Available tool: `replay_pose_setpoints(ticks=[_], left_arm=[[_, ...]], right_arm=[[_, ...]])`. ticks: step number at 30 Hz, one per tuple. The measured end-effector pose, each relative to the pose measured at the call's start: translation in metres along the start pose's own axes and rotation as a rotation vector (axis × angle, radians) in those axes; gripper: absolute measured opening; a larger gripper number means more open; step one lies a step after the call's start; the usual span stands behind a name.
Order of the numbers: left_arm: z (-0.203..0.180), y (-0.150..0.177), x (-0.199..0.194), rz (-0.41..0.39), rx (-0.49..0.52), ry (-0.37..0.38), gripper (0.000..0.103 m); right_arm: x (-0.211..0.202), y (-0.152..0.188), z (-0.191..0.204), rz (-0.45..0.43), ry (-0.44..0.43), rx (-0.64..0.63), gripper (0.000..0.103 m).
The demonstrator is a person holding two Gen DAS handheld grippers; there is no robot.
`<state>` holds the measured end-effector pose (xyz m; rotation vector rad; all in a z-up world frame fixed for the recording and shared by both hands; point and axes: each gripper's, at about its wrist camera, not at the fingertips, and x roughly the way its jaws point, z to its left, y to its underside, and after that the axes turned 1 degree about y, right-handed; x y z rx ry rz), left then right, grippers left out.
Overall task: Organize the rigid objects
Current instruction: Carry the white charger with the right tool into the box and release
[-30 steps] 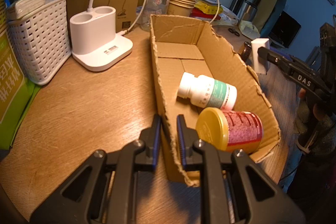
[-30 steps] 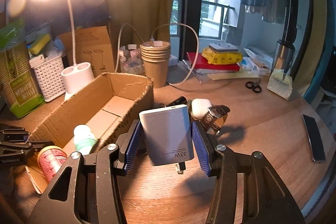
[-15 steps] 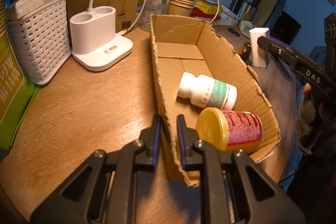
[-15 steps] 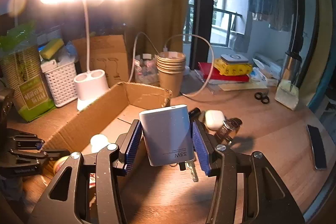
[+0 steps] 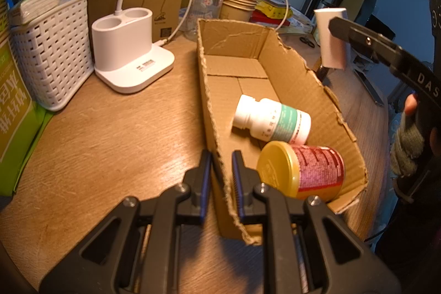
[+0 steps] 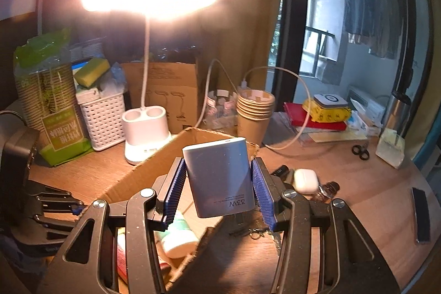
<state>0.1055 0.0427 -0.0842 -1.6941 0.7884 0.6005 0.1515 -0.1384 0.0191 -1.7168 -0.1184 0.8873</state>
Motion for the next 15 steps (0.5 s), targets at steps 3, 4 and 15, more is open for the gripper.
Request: replay_pose_setpoints(ticks=[3, 4, 15], left_arm=[[0.000, 0.000, 0.000, 0.000, 0.000, 0.000, 0.017], [0.000, 0.000, 0.000, 0.000, 0.000, 0.000, 0.017], [0.000, 0.000, 0.000, 0.000, 0.000, 0.000, 0.017]], right_arm=[[0.004, -0.002, 0.007, 0.002, -0.018, -0.012, 0.052], [0.005, -0.001, 0.010, 0.005, -0.024, -0.017, 0.052], [0.039, 0.005, 0.020, 0.071, -0.085, -0.025, 0.052]])
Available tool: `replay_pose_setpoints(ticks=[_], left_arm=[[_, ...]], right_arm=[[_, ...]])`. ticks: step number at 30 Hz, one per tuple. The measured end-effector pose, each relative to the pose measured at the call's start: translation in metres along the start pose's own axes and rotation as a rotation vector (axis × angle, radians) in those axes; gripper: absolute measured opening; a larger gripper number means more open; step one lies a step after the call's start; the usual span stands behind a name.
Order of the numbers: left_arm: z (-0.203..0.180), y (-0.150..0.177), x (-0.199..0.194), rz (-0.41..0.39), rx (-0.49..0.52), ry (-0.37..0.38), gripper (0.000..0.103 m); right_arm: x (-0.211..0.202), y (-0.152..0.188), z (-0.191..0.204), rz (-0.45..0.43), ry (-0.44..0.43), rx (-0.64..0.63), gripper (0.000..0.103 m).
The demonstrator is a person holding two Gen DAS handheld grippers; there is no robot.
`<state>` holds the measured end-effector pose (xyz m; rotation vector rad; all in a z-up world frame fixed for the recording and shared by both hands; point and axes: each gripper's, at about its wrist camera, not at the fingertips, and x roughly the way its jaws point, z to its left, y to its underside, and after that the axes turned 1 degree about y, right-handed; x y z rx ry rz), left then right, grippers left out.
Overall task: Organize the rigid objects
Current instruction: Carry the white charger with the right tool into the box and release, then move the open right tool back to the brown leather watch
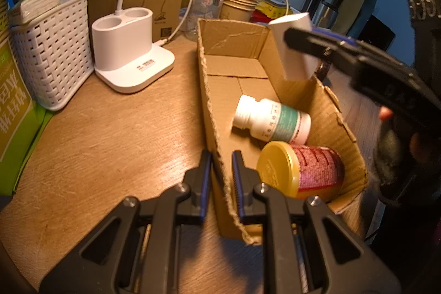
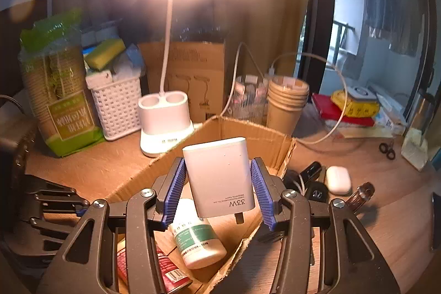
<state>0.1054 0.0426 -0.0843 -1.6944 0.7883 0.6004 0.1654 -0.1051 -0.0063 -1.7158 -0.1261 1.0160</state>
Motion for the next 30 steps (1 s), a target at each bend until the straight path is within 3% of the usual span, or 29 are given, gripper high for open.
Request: replay_pose_setpoints(ticks=[15, 30], left_arm=[[0.000, 0.000, 0.000, 0.000, 0.001, 0.002, 0.017], [-0.002, 0.001, 0.001, 0.001, 0.004, 0.002, 0.017]], right_arm=[[0.035, 0.021, 0.003, 0.155, 0.039, -0.045, 0.051], [0.033, 0.022, 0.002, 0.153, 0.054, -0.046, 0.050]])
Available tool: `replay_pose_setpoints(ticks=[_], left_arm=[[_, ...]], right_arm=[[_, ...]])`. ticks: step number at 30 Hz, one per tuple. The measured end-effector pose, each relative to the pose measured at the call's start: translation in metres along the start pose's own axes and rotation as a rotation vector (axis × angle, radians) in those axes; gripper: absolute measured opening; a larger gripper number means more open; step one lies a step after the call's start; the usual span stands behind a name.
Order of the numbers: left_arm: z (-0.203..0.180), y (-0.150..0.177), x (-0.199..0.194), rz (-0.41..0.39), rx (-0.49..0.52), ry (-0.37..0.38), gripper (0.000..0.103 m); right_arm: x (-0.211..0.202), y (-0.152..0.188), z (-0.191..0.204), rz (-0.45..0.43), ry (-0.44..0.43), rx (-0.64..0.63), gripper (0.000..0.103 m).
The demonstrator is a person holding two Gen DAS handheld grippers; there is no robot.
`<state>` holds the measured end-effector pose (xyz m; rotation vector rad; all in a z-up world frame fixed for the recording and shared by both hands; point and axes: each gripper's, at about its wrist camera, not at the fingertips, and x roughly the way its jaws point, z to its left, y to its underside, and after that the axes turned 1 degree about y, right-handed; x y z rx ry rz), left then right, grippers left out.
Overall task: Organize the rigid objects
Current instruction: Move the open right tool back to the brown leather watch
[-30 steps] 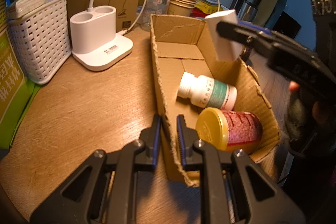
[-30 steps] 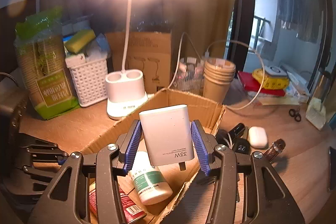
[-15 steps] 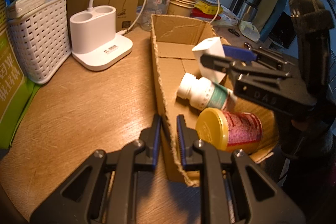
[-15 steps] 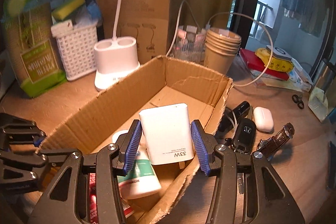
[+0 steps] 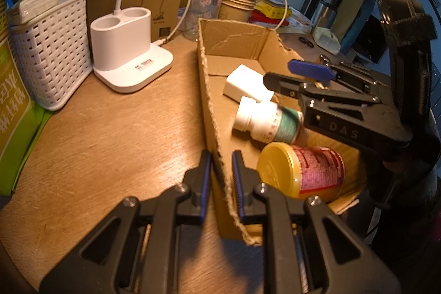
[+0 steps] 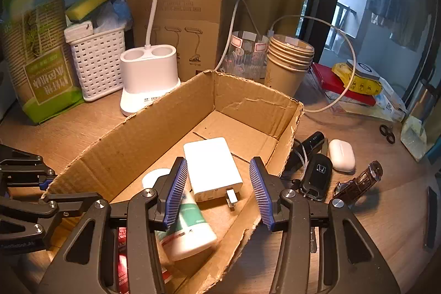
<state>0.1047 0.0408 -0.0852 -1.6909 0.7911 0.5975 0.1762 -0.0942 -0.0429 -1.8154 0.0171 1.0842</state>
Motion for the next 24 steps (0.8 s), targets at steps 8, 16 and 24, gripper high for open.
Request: replay_pose_setpoints(ticks=[8, 16, 24], left_arm=[[0.000, 0.000, 0.000, 0.000, 0.000, 0.000, 0.017], [0.000, 0.000, 0.000, 0.000, 0.000, 0.000, 0.017], [0.000, 0.000, 0.000, -0.001, 0.000, 0.001, 0.017]], right_arm=[[-0.018, 0.000, -0.006, -0.050, -0.003, 0.026, 0.050], [-0.041, 0.001, -0.022, -0.099, 0.026, 0.065, 0.050], [-0.051, 0.008, -0.045, -0.117, 0.075, 0.117, 0.053]])
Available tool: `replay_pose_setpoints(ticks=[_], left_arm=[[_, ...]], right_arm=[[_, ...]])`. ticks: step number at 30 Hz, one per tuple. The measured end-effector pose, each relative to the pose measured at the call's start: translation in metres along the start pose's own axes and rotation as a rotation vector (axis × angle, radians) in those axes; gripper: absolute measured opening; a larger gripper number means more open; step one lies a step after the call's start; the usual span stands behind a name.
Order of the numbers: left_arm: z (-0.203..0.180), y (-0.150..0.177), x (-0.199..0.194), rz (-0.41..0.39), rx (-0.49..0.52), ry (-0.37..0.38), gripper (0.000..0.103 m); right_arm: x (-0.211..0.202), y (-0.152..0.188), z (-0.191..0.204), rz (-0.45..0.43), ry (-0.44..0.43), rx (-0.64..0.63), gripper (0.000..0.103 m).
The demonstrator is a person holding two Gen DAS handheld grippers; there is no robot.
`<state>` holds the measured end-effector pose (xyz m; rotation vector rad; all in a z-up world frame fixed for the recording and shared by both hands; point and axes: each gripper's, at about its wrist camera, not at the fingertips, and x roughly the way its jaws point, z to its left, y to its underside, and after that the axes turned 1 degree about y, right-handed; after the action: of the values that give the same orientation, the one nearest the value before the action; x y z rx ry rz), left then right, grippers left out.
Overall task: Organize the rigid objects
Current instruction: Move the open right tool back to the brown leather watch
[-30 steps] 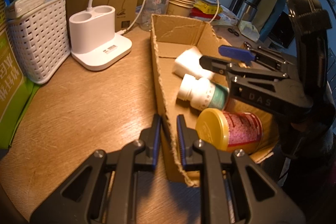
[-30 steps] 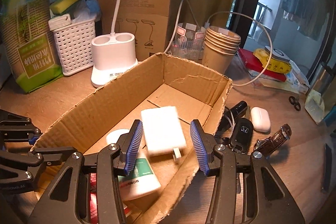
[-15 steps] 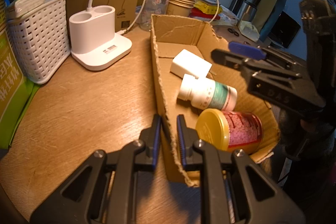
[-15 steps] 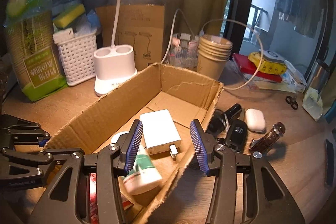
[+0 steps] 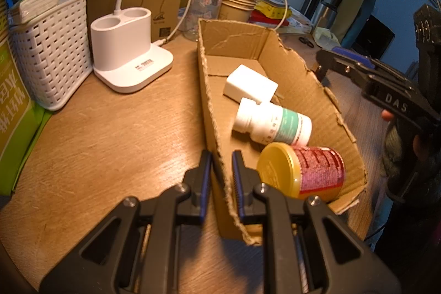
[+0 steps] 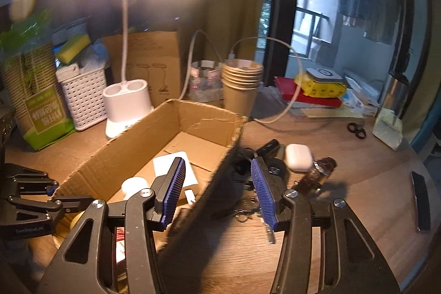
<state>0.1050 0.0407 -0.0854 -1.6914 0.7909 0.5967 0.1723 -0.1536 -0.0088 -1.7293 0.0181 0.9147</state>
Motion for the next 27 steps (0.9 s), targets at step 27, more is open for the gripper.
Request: replay_pose_setpoints(ticks=[27], left_arm=[[0.000, -0.001, -0.001, -0.002, 0.001, -0.001, 0.017]], right_arm=[[0.050, 0.030, -0.099, 0.142, 0.202, 0.242, 0.071]])
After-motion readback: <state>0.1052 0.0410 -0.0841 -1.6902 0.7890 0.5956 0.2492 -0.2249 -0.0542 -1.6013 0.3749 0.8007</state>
